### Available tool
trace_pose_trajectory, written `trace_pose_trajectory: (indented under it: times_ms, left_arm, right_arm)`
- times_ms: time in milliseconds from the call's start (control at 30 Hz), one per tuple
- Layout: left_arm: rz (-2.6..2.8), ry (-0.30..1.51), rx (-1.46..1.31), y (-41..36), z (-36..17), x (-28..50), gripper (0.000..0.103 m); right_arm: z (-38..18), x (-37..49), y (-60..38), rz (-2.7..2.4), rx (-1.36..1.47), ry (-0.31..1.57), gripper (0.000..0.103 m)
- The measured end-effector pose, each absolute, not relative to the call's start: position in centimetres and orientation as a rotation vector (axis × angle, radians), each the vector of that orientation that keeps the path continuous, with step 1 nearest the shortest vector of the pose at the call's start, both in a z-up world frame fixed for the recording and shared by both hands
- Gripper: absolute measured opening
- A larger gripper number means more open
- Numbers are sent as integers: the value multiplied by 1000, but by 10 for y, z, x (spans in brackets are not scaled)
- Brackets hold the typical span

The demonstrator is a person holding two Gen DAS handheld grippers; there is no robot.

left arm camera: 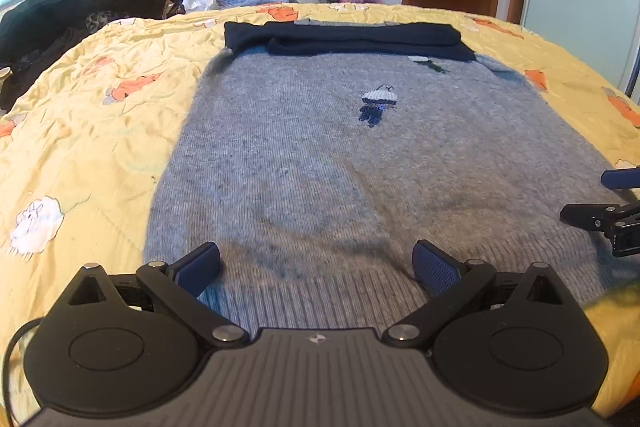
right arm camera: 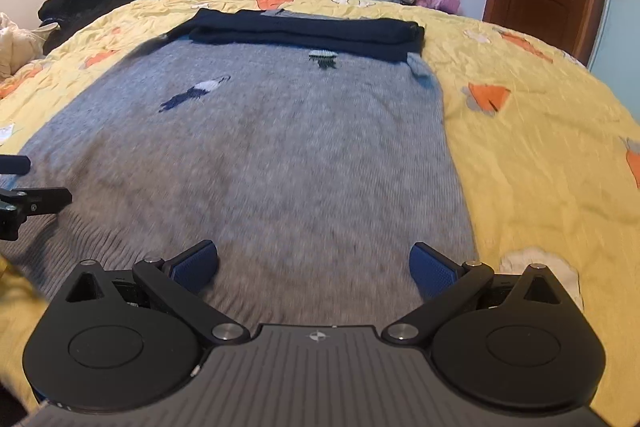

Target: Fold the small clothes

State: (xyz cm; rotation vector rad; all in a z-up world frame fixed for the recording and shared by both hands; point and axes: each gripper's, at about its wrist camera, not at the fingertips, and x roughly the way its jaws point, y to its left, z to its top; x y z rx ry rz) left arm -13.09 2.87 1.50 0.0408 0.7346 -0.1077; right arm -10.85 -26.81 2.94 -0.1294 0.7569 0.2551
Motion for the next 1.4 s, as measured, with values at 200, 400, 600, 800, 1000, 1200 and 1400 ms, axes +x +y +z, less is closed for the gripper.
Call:
trace_pose_trajectory:
  times_ms: [200, 400, 600, 800, 1000, 1200, 1400]
  left_arm:
    - [-142, 692, 75, 10, 27, -113, 103]
    - [-97, 619, 152, -13, 30, -57, 103]
    - [-44, 711, 55, -6, 8, -39, 103]
    - [-60, 719, 37, -1, 6, -39, 103]
    - [-64, 719, 33, -1, 7, -37, 103]
    - [-49, 724, 42, -3, 7, -42, 103]
    - [-49, 707, 43, -3, 6, -64, 103]
  right_arm:
    - [39, -94, -262, 244, -79, 723, 100]
    - [53, -30, -242, 231, -78, 659, 101]
    - [21, -1, -237, 151, -78, 728, 102]
    - [19, -16, -240, 133, -70, 715, 103]
    - [18, -33, -241, 124, -75, 709, 103]
    - [18, -32, -240, 125, -75, 705, 103]
    - [18, -33, -241, 125, -73, 703, 103]
